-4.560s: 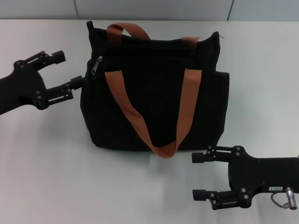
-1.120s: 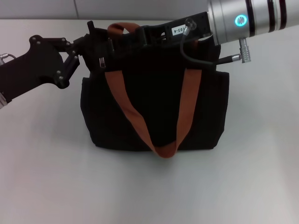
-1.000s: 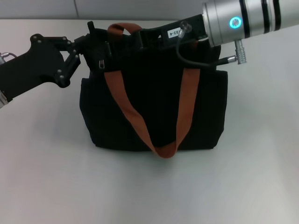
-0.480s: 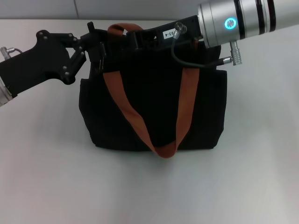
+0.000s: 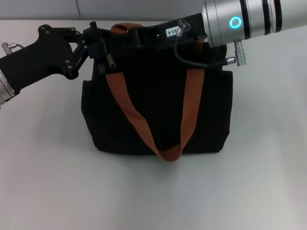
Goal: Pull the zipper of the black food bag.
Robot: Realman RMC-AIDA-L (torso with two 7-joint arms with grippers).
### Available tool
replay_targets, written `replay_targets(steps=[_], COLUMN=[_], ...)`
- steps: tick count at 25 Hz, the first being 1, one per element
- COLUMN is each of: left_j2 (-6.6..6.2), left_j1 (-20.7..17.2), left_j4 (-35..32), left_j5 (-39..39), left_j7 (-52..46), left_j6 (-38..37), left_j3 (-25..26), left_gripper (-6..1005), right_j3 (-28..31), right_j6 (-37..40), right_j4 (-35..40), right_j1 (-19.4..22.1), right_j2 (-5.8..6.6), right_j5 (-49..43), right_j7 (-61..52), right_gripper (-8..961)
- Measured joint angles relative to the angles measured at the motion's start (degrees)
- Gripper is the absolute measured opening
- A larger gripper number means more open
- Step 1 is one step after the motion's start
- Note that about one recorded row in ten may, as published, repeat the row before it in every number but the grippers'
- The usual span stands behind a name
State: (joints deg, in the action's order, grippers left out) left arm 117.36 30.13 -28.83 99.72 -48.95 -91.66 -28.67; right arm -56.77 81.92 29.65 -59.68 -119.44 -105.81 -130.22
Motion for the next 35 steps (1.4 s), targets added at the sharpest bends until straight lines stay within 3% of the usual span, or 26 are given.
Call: replay_targets(steps=[21,32,35], left_j2=[0.16,0.28,0.27], left_j1=[-0.06,-0.08,-0.09], left_j4=[0.0,0.0,0.0], left_j5=[-0.59,-0.59,-0.59], left_j7=[-1.42,-1.51,-1.51], left_j6=[-0.34,-0.96,-1.06], left_j3=[0.01,-0.14,-0.21], left_gripper=[19,19,19], right_j3=[-1.39,-2.75,-2.93], right_j6=[-0.73,-2.54,-2.89], right_j4=[-0.14,-0.74,-0.74], right_j1=[0.22,0.42,0.43], right_j2=[0.1,0.2,0.25], right_j5=[-0.44,-0.49,-0.5], right_j7=[-0.08,-1.08,-1.12], right_gripper=[745,294,283])
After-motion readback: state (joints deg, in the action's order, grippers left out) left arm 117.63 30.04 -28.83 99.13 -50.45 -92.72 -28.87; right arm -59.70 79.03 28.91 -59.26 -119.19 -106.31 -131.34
